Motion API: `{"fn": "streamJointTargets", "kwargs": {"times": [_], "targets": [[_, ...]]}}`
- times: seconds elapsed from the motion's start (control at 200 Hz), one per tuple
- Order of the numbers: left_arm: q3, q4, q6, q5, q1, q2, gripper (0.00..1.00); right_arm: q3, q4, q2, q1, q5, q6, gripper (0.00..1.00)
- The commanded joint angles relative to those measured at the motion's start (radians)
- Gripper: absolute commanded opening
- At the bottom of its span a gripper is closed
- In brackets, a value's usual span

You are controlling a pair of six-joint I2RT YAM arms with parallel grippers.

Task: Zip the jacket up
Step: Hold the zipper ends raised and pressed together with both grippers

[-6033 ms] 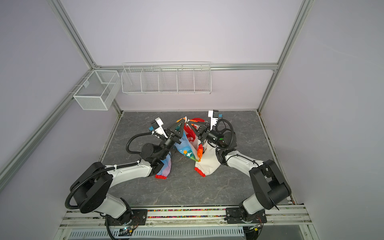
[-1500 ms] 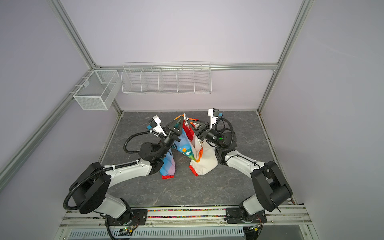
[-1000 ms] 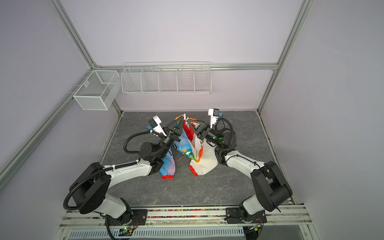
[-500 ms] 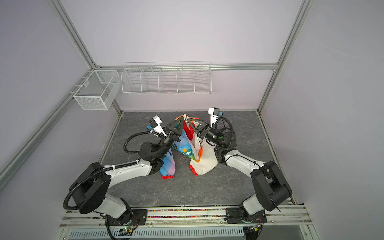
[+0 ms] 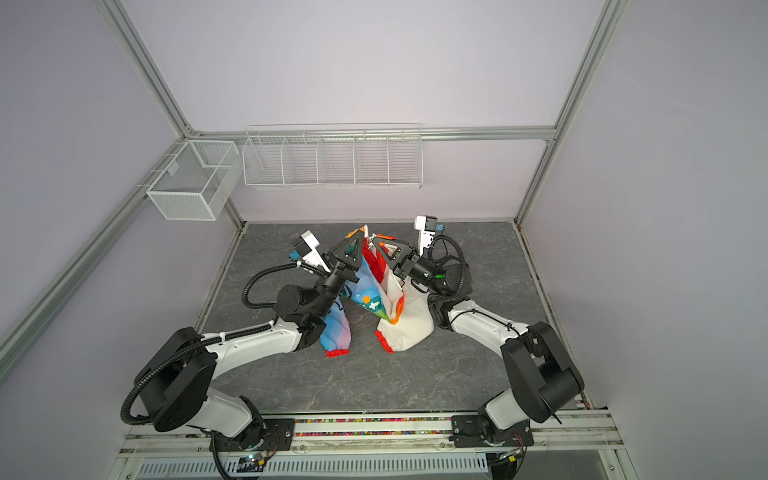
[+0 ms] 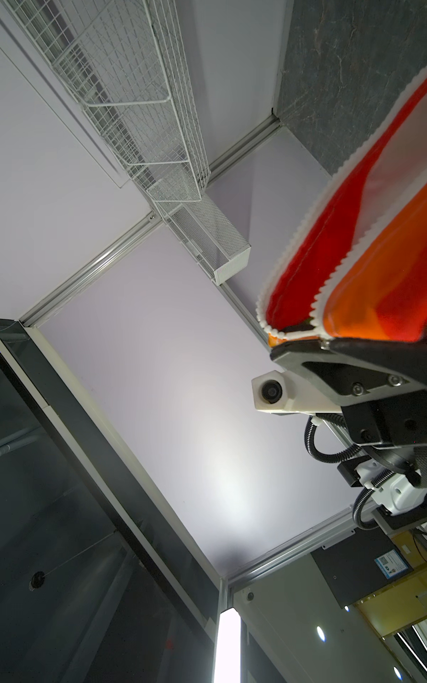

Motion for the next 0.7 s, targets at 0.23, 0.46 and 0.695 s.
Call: {"fn": "streamJointTargets", "kwargs": {"times": [0.23, 0.46, 0.695], "targets": [[0.013, 0.043, 0.005, 0.012, 0.002, -0.013, 0.00, 0.022, 0.066, 0.013, 0.013, 0.020, 0.019, 0.06], [-0.006, 0.044, 0.001, 0.012, 0.002, -0.019, 0.00, 0.026, 0.066, 0.009, 0.015, 0.026, 0.014, 0.06], [-0.013, 0.045, 0.001, 0.010, 0.002, -0.021, 0.00, 0.030, 0.066, -0.002, 0.015, 0.026, 0.010, 0.06]]}}
